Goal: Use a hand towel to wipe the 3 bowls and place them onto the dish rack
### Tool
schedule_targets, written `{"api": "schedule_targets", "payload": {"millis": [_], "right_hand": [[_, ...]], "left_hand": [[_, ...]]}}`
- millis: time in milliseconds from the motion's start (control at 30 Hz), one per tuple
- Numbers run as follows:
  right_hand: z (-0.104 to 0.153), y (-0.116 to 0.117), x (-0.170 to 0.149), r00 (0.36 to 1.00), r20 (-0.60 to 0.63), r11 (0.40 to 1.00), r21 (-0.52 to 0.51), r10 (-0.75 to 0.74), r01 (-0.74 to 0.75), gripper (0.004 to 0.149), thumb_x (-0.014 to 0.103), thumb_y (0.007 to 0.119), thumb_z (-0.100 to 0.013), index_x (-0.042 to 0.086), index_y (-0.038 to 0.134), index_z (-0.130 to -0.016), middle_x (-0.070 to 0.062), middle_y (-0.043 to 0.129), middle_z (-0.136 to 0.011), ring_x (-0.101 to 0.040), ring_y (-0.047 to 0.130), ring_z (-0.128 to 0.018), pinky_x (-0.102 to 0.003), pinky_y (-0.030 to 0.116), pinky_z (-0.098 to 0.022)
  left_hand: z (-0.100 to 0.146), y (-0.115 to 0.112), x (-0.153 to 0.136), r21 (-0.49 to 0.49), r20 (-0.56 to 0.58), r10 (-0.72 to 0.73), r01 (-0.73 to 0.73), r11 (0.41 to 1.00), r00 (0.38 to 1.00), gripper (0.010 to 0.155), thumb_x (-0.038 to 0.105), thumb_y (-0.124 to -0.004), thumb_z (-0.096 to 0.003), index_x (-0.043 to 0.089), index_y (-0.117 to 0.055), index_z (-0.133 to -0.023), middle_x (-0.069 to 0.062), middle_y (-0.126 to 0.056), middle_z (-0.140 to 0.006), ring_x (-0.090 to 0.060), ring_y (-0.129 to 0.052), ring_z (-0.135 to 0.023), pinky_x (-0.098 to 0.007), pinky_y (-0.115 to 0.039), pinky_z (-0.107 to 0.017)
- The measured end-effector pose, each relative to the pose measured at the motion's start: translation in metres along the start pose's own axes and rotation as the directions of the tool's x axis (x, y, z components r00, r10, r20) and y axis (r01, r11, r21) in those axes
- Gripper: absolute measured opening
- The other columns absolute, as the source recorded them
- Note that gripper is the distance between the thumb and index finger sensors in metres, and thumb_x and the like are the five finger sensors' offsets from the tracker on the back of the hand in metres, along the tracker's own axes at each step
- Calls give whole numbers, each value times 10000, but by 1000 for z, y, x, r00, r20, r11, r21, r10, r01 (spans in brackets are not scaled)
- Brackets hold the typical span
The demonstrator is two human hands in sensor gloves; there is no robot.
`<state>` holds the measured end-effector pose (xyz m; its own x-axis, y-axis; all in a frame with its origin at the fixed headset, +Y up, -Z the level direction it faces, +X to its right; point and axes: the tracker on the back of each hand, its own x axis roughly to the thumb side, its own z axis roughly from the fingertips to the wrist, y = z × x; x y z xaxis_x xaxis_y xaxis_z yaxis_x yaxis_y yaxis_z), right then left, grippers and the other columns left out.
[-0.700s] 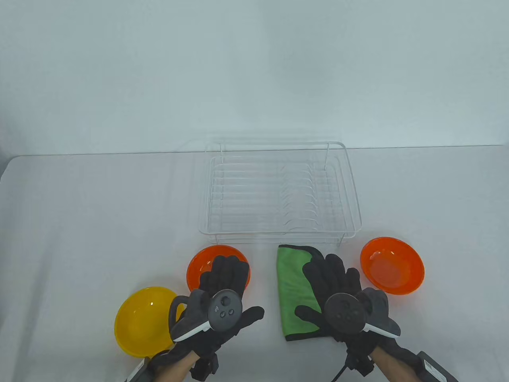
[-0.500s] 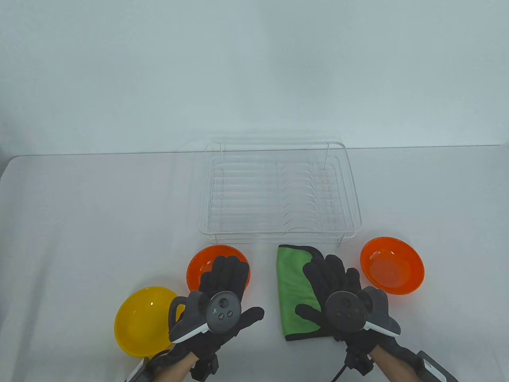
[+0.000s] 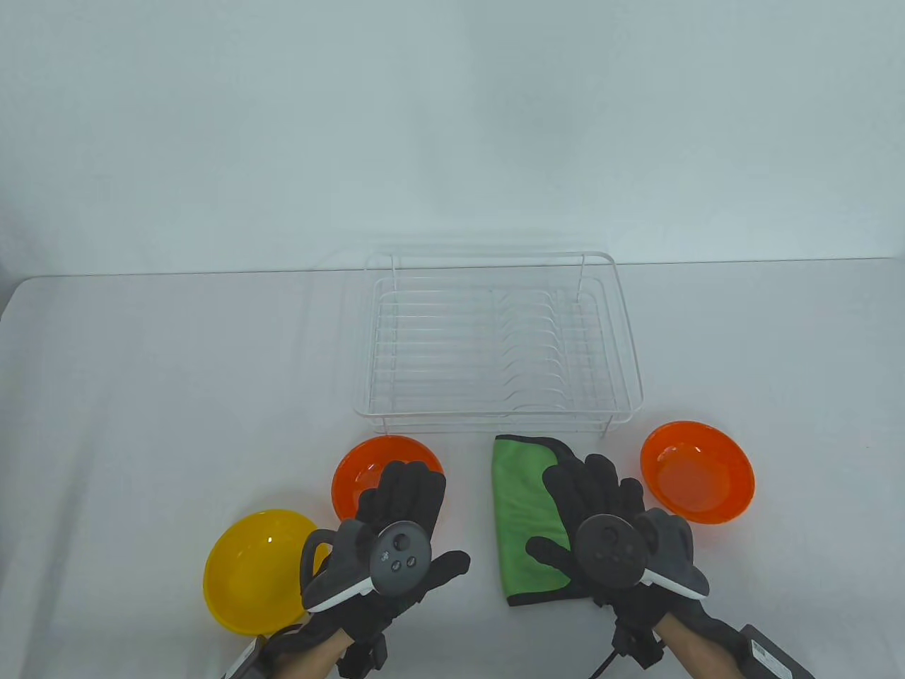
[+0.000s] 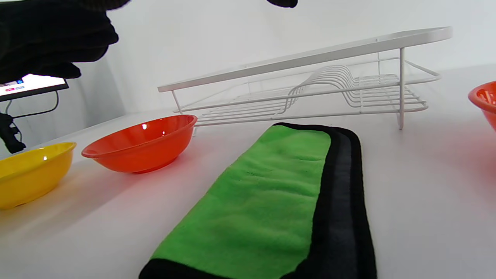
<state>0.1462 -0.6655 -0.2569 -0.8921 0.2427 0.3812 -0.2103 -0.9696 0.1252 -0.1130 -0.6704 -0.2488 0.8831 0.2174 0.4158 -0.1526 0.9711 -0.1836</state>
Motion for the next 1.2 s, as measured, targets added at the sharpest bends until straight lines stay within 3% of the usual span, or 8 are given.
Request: {"api": "schedule_targets", "payload": {"millis": [233,400,733,933,1100,1200], "right_hand": [[-46,7,-3,991,-86,978,193,99,-81,863,616,604,-527,57,343,-1131,-255,409,-1194,-577,473,-1072,-747,436,-689],[-78,37,-4,969,-131,924,350,210,-153,876,603,644,-521,40,349,-1125,-274,441,-1168,-526,581,-1033,-677,546,-686],[-102,77,-14,915,-187,820,532,357,-211,869,560,692,-522,25,352,-1116,-266,482,-1131,-477,621,-1008,-642,582,-683],[-108,82,-11,905,-157,824,498,394,-272,822,486,742,-483,2,445,-1078,-279,587,-1030,-430,717,-912,-589,648,-669],[-105,85,-5,907,-114,852,406,404,-329,584,377,778,-492,39,640,-948,-198,814,-813,-286,931,-666,-490,802,-541],[-104,85,-5,910,-98,862,375,403,-342,515,369,784,-493,49,703,-888,-172,878,-721,-243,977,-561,-450,840,-472]], "left_hand": [[0,-2,1,-10,3,-8,8,1000,1000,928,674,-556,-482,189,-114,-1138,-147,-151,-1218,-434,-180,-1154,-608,-346,-809],[0,-2,1,-2,-3,-17,17,1000,1000,921,671,-560,-483,190,-128,-1140,-147,-163,-1219,-437,-193,-1154,-606,-353,-809],[1,1,-1,18,-21,-28,29,999,999,914,666,-565,-486,191,-144,-1144,-147,-181,-1222,-436,-213,-1156,-606,-358,-809],[0,1,-1,4,-33,-32,32,999,999,910,665,-565,-487,192,-149,-1145,-146,-187,-1223,-434,-220,-1158,-604,-363,-809],[-1,1,-2,-3,-36,-26,26,1000,999,911,665,-566,-486,193,-152,-1146,-147,-192,-1223,-435,-226,-1158,-602,-368,-809],[-1,1,-2,-9,-38,-29,29,1000,999,909,665,-566,-487,193,-154,-1146,-147,-194,-1223,-435,-229,-1158,-602,-368,-809]]}}
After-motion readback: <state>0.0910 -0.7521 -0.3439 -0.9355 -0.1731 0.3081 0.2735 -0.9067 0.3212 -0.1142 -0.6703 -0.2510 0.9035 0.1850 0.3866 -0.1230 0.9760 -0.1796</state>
